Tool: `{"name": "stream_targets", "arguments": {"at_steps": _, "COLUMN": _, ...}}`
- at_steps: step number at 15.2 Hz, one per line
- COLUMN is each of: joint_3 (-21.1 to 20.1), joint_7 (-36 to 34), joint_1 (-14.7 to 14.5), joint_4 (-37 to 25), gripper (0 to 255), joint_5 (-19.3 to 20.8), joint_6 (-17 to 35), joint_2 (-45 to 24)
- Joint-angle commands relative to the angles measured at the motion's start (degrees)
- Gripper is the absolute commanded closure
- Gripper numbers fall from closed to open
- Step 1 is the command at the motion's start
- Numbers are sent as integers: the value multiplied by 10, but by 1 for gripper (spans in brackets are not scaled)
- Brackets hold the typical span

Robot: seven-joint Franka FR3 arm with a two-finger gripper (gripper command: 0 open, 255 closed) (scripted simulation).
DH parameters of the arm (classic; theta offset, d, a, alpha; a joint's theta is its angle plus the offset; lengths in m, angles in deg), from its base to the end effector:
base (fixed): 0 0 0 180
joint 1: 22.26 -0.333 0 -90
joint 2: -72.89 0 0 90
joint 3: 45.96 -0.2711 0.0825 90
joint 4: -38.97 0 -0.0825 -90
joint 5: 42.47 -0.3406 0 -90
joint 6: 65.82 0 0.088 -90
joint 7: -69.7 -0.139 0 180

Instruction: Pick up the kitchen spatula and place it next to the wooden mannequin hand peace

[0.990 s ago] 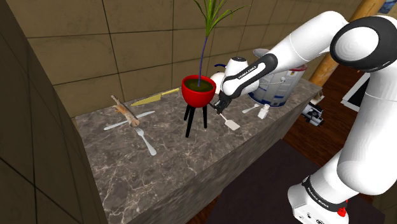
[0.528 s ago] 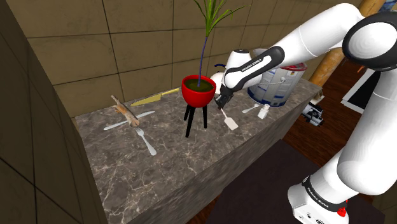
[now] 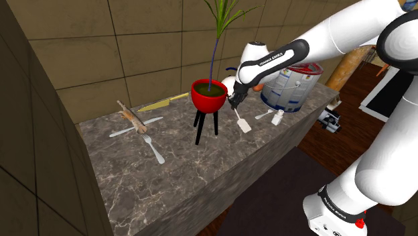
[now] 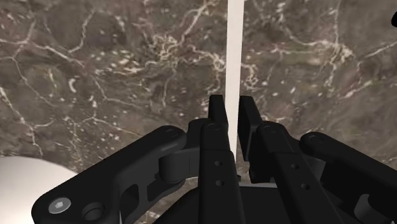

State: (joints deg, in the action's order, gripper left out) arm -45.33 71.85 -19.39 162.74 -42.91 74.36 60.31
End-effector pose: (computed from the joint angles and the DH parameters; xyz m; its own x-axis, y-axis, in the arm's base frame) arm 0.5305 -0.0323 0.2573 0.9973 -0.0289 0.0669 -0.0289 -0.9996 -0.0004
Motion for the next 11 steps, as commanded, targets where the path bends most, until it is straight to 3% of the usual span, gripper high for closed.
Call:
{"name": "stream_targets", "arguments": {"at_steps": 1, "joint_3": 0, "joint_7": 0, "joint_1": 0, "joint_4": -4, "gripper": 255, "joint_5": 0, "joint_6": -14, "joint_2": 10}}
{"name": "stream_targets", "arguments": {"at_steps": 11, "joint_3": -4, "joint_7": -14, "joint_1": -7, "joint_4": -38, "gripper": 255, "joint_5": 3, "joint_6": -78, "joint_2": 40}}
